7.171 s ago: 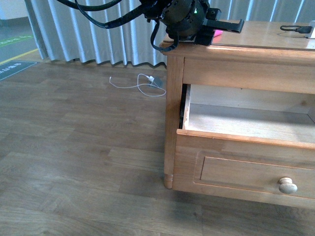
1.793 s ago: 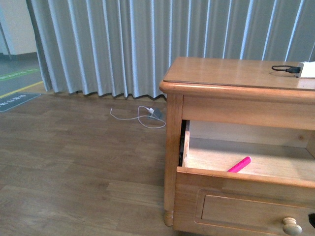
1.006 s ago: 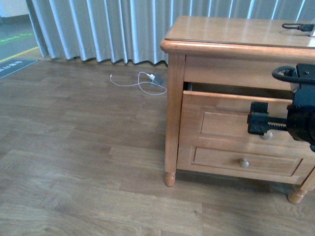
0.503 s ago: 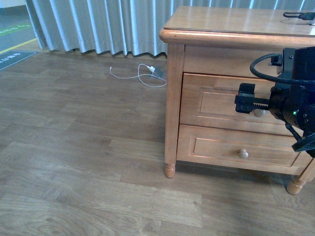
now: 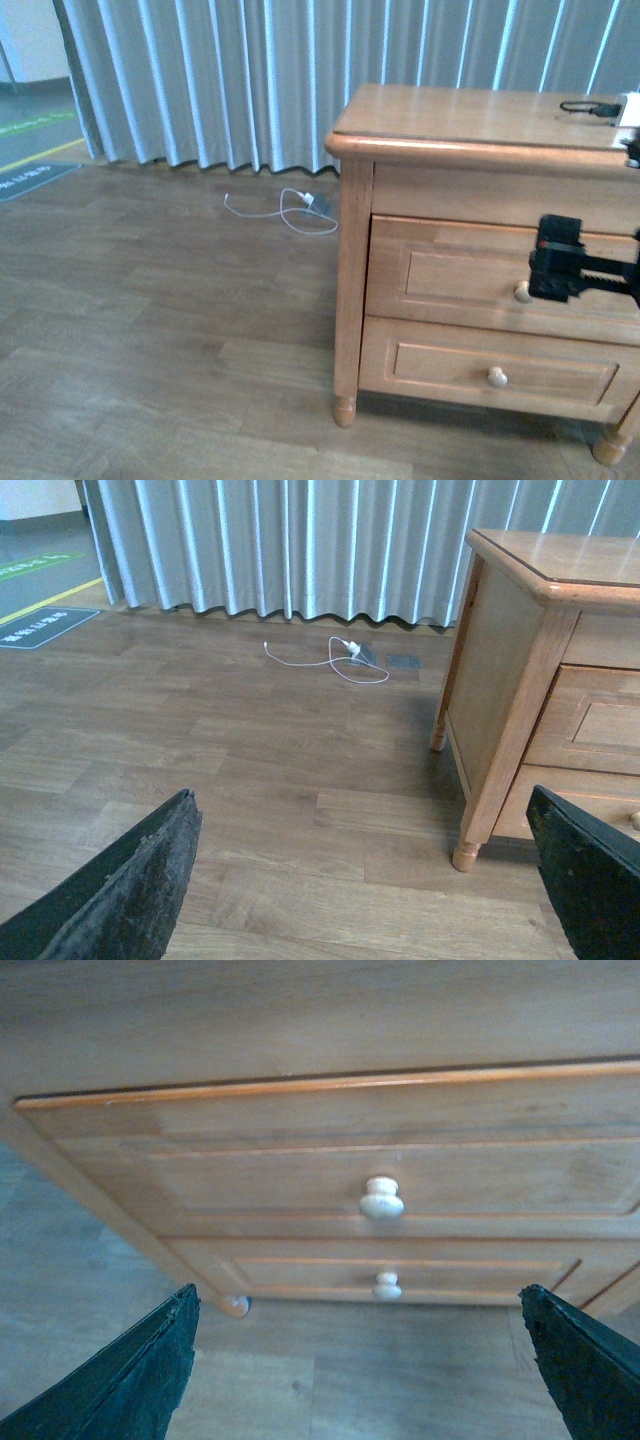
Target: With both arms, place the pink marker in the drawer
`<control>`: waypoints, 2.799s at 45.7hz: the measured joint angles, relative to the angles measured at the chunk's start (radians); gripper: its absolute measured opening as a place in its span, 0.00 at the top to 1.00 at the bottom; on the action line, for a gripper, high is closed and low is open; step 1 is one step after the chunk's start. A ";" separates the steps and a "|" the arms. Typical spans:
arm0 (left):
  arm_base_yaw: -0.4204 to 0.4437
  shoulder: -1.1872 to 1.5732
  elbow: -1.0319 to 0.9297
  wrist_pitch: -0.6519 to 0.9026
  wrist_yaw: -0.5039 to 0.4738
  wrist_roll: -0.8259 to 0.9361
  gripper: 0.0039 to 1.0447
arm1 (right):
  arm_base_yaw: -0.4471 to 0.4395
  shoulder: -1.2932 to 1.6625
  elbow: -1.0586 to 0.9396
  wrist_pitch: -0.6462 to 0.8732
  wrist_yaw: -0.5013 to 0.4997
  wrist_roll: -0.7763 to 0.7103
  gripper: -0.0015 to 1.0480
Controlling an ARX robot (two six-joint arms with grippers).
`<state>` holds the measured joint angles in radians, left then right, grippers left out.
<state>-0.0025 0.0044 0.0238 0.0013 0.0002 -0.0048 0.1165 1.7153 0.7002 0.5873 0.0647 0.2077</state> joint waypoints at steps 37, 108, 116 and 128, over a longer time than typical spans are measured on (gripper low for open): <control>0.000 0.000 0.000 0.000 0.000 0.000 0.06 | -0.128 -1.203 -0.526 -0.318 -0.070 -0.089 0.25; 0.000 0.000 0.000 -0.001 0.000 0.000 0.06 | -0.119 -1.711 -0.694 -0.586 -0.066 -0.205 0.85; 0.000 0.000 0.000 -0.001 0.000 0.000 0.06 | -0.119 -1.711 -0.694 -0.586 -0.066 -0.205 0.58; 0.000 0.000 0.000 -0.001 0.000 0.000 0.06 | -0.119 -1.711 -0.694 -0.586 -0.066 -0.204 0.06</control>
<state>-0.0025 0.0044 0.0238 0.0006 -0.0002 -0.0044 -0.0029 0.0044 0.0059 0.0013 -0.0010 0.0032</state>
